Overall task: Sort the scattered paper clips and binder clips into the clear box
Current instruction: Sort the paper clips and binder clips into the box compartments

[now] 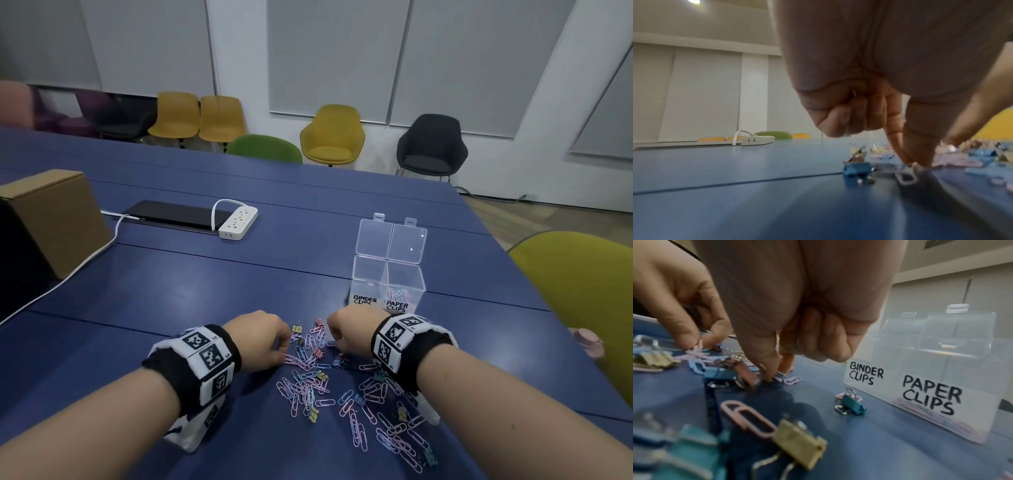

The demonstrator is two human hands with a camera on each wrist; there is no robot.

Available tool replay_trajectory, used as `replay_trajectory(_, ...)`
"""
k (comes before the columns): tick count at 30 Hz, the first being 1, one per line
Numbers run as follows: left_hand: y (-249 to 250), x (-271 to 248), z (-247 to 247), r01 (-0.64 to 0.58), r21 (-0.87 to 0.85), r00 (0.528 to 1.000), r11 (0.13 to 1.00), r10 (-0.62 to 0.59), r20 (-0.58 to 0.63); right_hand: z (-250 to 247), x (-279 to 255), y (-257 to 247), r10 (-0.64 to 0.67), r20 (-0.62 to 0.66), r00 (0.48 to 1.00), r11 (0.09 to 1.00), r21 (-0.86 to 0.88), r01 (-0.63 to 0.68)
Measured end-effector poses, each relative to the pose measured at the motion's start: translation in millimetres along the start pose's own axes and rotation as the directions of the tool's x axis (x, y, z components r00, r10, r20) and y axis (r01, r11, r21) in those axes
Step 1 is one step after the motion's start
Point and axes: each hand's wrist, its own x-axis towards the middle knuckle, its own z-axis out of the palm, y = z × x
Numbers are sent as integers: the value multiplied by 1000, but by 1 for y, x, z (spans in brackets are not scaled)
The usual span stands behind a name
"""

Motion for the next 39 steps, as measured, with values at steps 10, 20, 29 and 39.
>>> replay_trajectory(10, 13, -1, -10, 127, -991, 979, 35, -165, 119, 14, -14, 20, 76, -158, 985, 906, 423, -2)
replay_trajectory(20, 40, 15, 0, 124, -859, 924, -497, -257, 283, 35, -59, 56, 127, 14, 992, -626, 776, 70)
replay_trajectory(29, 73, 42, -9, 522, -845, 848, 115, -172, 501, 41, -68, 69, 121, 202, 972, -315, 936, -155)
replay_trajectory(39, 129, 121, -74, 150, -989, 968, -17, -203, 150, -15, -46, 122, 588, -173, 790, 276, 961, 5)
